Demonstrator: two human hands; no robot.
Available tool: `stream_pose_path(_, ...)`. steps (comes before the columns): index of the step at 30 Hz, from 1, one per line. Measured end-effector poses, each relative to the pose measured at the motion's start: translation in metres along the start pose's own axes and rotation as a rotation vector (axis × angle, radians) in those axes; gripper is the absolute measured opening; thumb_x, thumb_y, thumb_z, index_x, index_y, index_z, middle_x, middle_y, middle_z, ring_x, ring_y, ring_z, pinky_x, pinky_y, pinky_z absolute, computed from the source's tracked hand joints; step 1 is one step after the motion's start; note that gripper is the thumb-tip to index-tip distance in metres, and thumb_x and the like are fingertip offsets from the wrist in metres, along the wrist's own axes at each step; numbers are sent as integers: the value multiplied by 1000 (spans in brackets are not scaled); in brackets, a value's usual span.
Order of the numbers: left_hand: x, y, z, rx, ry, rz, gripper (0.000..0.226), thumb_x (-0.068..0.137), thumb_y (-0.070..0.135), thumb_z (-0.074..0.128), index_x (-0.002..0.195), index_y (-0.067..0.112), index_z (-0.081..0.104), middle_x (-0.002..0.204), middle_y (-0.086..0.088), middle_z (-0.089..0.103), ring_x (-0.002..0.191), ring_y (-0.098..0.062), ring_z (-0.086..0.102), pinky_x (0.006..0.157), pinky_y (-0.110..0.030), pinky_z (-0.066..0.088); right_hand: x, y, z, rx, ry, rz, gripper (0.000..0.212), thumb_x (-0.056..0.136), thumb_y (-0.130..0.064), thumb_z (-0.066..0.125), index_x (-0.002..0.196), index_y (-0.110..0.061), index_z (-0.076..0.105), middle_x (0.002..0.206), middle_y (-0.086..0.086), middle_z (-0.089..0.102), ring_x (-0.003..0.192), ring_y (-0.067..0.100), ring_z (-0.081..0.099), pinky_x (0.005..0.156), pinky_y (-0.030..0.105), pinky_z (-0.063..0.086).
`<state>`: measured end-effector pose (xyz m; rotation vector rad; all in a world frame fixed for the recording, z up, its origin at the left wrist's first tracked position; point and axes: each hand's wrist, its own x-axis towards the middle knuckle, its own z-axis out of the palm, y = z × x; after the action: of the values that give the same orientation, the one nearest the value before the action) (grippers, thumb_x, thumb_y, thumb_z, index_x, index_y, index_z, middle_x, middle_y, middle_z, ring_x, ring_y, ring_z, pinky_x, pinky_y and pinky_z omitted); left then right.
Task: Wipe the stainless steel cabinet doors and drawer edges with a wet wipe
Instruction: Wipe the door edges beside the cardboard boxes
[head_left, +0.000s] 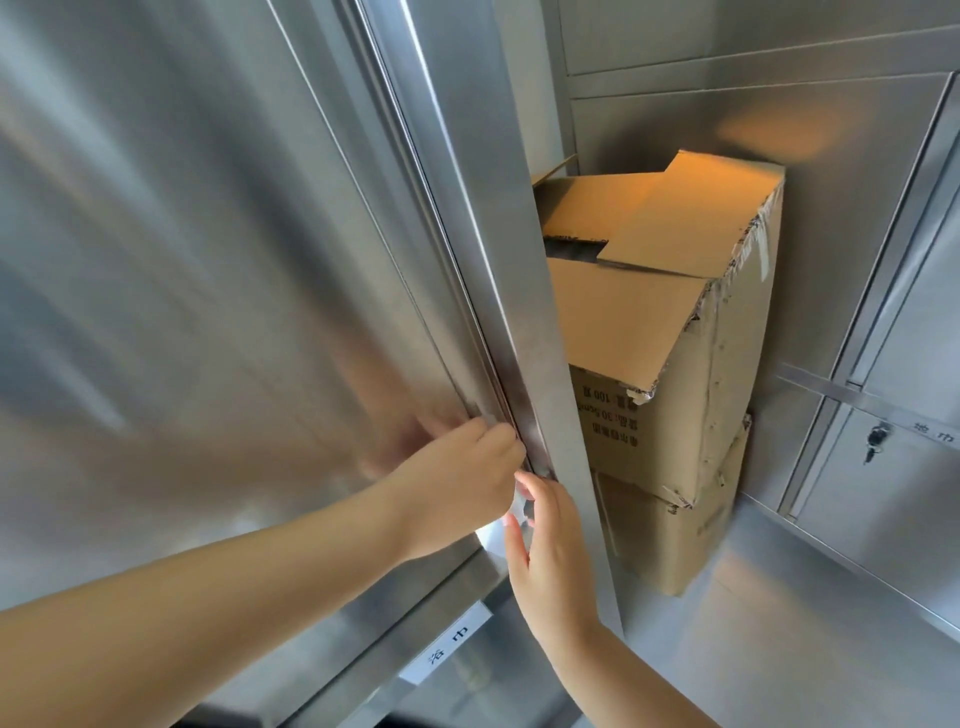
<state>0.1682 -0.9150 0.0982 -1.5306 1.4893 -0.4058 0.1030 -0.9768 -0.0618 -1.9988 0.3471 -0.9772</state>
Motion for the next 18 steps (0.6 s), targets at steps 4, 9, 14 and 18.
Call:
stream_pose_path(4, -18, -5, -7, 14, 140, -45, 41, 67, -2, 28, 56, 19, 61, 63, 3, 49, 64, -17, 49, 62, -27, 41, 4, -6, 0, -10, 26, -36, 24, 88, -17, 57, 110, -8, 62, 101, 3, 63, 88, 12, 60, 67, 14, 50)
stream_pose_path(9, -42, -3, -5, -19, 186, -49, 27, 63, -1, 44, 57, 19, 62, 62, 3, 50, 62, -17, 50, 63, -26, 45, 8, -12, 1, 35, 78, -118, 21, 81, 2, 65, 98, -11, 66, 92, 0, 62, 78, 11, 59, 63, 12, 47)
stream_pose_path(14, -64, 8, -1, -151, 371, -173, 15, 62, 1, 69, 63, 16, 66, 63, 2, 51, 61, -18, 52, 68, -28, 52, 19, -11, -15, -30, 137, -298, 22, 78, 10, 62, 88, -8, 71, 86, 4, 65, 80, 19, 61, 66, 18, 50)
stream_pose_path(18, -65, 15, -13, -293, 607, -300, 44, 90, 0, 32, 76, 11, 72, 70, 0, 60, 64, -20, 58, 66, -29, 53, 35, -8, -48, -64, 274, -436, 21, 73, 13, 68, 82, -5, 74, 84, 9, 65, 79, 18, 61, 68, 26, 54)
